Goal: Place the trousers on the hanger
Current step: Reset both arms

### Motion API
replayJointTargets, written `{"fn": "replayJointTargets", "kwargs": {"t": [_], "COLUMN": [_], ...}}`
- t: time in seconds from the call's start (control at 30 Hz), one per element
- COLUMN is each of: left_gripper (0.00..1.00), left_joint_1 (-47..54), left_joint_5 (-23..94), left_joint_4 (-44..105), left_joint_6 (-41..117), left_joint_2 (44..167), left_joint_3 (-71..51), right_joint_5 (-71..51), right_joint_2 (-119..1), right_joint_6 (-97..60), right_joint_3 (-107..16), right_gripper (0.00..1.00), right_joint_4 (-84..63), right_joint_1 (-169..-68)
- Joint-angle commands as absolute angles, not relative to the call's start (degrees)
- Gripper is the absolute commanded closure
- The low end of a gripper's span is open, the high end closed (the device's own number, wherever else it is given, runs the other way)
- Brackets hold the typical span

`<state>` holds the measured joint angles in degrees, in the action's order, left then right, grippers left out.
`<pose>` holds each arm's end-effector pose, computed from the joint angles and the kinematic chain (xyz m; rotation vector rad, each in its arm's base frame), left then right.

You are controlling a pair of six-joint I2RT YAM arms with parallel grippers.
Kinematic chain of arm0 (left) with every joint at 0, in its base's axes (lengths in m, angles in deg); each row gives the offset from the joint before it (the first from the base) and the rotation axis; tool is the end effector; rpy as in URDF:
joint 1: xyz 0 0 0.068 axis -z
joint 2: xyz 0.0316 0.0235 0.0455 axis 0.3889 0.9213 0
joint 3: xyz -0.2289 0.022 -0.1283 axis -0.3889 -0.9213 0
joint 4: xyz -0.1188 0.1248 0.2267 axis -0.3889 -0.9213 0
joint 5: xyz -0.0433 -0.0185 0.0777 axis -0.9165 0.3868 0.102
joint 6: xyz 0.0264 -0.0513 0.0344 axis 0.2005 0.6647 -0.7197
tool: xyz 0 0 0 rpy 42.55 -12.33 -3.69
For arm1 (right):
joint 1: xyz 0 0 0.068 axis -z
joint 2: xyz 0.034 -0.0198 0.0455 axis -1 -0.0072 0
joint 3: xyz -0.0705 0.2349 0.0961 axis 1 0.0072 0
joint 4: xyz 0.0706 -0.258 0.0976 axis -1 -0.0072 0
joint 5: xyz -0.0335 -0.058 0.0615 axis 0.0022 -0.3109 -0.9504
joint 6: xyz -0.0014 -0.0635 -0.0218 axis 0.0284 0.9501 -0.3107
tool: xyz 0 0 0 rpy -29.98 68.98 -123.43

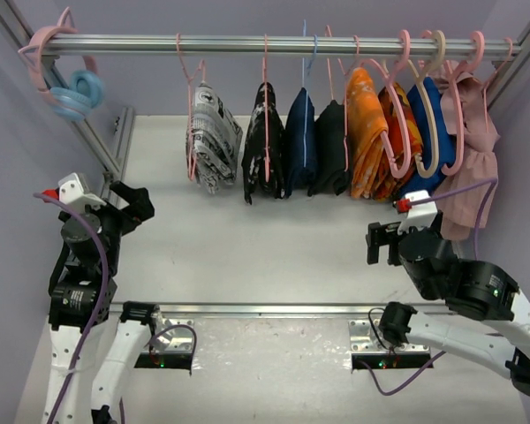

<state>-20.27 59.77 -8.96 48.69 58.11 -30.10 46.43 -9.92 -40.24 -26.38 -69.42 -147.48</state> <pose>0.1395 0.0086 0.3687 -0.5015 1.7176 -0.0596 0.0952 0.0760 0.3530 -0.0467 1.9594 0.0587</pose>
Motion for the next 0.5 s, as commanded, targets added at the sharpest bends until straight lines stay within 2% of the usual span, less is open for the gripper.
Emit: {"fn": "replayJointTargets", "kwargs": {"t": [0.0, 0.13, 0.47], "left_gripper": [0.0, 0.0, 0.0], "left_joint_1": [-20.2, -20.2, -20.1], "left_joint_5": [58.3, 57.8, 61.8], "left_joint_4": [0.5, 3.0, 3.2], "left_joint_6": [47.7, 47.7, 46.7], "left_joint_2": [55.3, 53.3, 51.0], "left_joint_3": [-37.9, -41.8, -42.4], "right_joint_5": [53.6, 53.5, 49.7], "right_joint_2": [-5.1, -3.2, -0.8], "right_joint_6": [-39.5, -38.6, -36.1], "right_joint_3": [-19.3, -17.5, -16.5], "right_gripper": [0.01, 0.01, 0.01], "right_joint_4": [-67.5, -66.8, -63.6], "right_joint_1": [-147.4, -147.5, -147.5]}}
